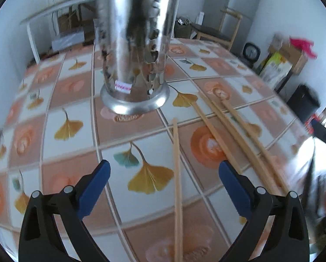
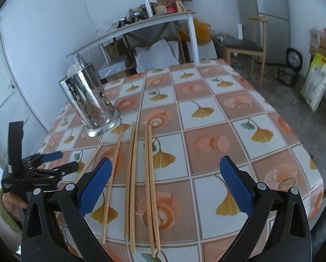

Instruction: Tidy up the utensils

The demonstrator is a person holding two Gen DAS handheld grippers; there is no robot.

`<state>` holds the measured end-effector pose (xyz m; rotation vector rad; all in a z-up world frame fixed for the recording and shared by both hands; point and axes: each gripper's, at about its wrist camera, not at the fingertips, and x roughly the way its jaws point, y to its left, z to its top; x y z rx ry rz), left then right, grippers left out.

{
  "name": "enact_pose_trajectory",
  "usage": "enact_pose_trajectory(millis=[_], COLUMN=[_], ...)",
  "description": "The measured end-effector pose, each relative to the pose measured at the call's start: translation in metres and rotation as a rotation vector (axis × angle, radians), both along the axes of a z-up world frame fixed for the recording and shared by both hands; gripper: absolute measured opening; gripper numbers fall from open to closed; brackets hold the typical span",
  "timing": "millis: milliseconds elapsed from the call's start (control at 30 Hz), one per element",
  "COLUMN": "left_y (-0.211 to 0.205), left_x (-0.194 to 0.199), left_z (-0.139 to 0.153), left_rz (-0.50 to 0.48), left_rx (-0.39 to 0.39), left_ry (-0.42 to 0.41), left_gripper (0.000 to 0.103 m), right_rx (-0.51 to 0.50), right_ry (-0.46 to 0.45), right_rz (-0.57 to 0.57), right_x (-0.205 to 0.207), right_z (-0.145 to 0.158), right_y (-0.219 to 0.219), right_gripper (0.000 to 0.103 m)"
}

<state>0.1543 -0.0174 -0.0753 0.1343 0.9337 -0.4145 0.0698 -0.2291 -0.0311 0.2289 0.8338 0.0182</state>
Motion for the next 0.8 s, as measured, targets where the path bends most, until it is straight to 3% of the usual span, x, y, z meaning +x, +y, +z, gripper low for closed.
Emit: enact_pose_trajectory(millis=[100,233,367,467,600,800], left_y=[-0.01,-0.018,-0.022,-0.021,-0.017,0.003], left_x=[0.003,0.007,0.008,0.004,0.003,-0.004], left_z=[-0.002,-0.011,-0.021,-0.022,-0.021,-0.02], left_rz=[-0.021,-0.04,-0.047,-0.036,-0.009,0.053], left_rx=[0.069,0.112,0.123,0.118,0.126,0.087], left_ry=[-0.038,-0.006,0.043,0.035,0.033,0.058], left_gripper=[0.086,0.063,0.047,0.036,0.01,0.006], right_rx=[0.005,-0.007,-0.023,-0.022,-0.025,-0.029], right_ry=[0.013,0.014,0.012,0.014,0.014,0.025], right_rz=[0.009,0.024,0.031,0.035,0.04,0.064], right_x=[0.001,0.0,0.0,0.0,0.0,0.003], right_z=[-0.003,-0.004,-0.004,-0.005,-0.005,-0.005], right_y=[0.001,0.002,0.004,0.003,0.004,0.008], right_gripper=[0.095,0.094,0.094,0.093,0.089,0.08])
